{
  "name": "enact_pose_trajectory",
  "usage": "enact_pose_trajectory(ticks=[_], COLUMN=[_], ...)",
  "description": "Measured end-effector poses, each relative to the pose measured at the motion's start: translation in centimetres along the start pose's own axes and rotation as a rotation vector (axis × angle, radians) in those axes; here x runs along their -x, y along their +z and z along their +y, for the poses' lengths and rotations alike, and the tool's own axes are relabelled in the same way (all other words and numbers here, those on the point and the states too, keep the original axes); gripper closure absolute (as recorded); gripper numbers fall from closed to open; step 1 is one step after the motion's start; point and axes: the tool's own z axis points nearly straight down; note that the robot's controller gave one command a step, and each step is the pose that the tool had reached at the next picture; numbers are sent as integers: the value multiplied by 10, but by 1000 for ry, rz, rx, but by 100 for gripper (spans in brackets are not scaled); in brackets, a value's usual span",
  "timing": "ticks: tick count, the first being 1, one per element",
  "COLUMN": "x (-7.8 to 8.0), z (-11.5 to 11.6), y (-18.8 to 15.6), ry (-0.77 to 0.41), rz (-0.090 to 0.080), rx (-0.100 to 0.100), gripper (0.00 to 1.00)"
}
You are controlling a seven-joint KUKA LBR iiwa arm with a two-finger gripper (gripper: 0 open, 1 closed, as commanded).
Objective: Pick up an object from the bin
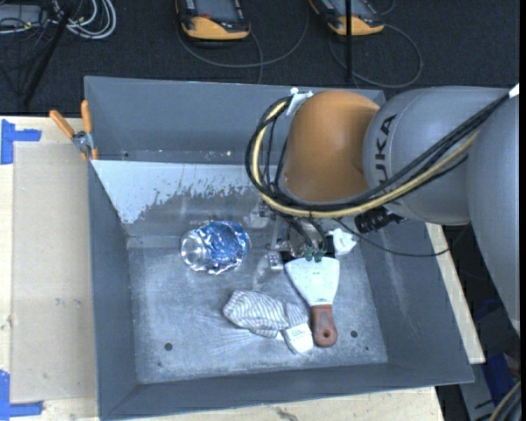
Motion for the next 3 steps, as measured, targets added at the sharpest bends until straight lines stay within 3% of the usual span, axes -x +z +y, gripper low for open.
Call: enact_pose_trajectory(ticks=[1,2,3], x=[-40,-41,-50], z=[1,2,-36], y=[59,60,47], ry=[-67,-79,-70], rz=[-5,-5,1], rx=[-1,0,0], gripper=[0,0,0])
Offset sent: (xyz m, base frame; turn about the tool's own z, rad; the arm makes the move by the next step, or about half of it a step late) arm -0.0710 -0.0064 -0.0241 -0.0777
